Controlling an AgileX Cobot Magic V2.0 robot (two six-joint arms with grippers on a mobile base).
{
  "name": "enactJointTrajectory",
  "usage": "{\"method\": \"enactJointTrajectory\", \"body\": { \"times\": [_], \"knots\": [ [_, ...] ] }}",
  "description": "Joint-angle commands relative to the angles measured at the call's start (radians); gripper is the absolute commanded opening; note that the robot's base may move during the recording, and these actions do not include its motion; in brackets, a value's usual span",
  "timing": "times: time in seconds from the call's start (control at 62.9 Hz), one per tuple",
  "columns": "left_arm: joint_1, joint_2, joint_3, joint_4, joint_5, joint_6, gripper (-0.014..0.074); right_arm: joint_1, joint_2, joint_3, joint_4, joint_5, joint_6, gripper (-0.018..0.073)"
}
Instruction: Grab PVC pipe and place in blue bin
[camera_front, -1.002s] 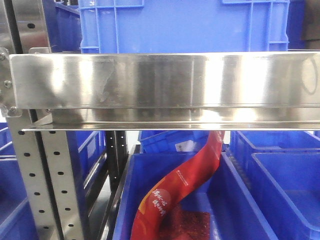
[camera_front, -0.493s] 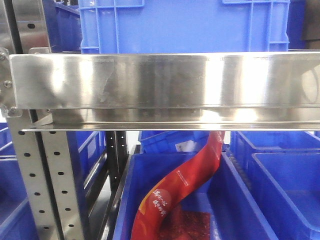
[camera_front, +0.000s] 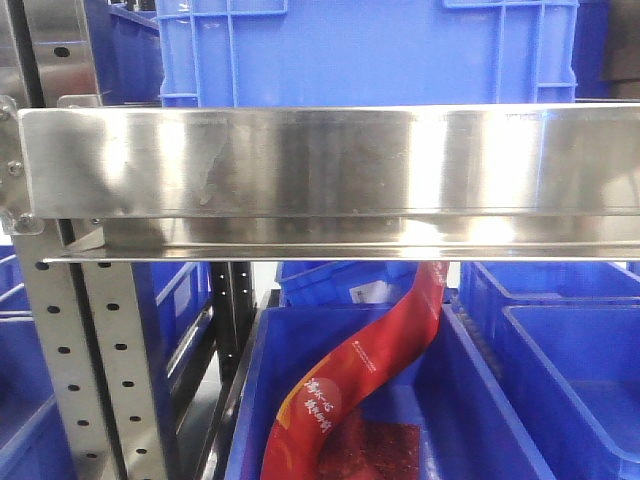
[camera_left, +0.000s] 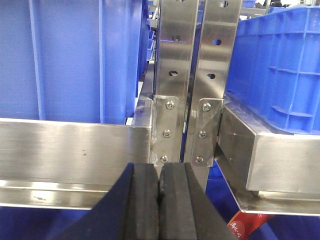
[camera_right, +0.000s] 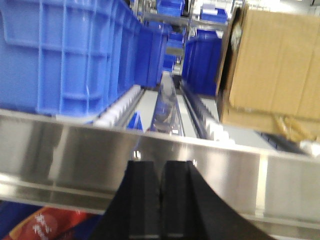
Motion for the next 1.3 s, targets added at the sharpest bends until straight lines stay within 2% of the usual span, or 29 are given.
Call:
{"method": "enactJointTrajectory", "body": {
  "times": [0.0, 0.239, 0.35, 0.414, 0.541, 1.289],
  "knots": [
    [0.004, -0.003, 0.000, -0.009, -0.017, -0.006, -0.0111, 0.001, -0.002, 0.016, -0.008, -0.049, 0.004, -0.0156],
    [0.004, -0.003, 0.000, -0.009, -0.017, -0.006, -0.0111, 0.001, -0.002, 0.041, -0.008, -0.068, 0.002, -0.0156],
    [0.004, -0.003, 0.000, -0.009, -0.019, -0.006, -0.0111, 0.001, -0.002, 0.061, -0.008, -0.129, 0.002, -0.0156],
    [0.004, -0.003, 0.000, -0.009, -0.019, -0.006, -0.0111, 0.001, -0.002, 0.061, -0.008, -0.101, 0.002, -0.0156],
    [0.004, -0.003, 0.000, -0.009, -0.019, -0.006, -0.0111, 0.001, -0.002, 0.061, -0.013, -0.182, 0.002, -0.0156],
    [0.004, -0.003, 0.000, -0.009, -0.019, -0.006, -0.0111, 0.001, -0.002, 0.061, -0.020, -0.195, 0.002, -0.0156]
  ]
}}
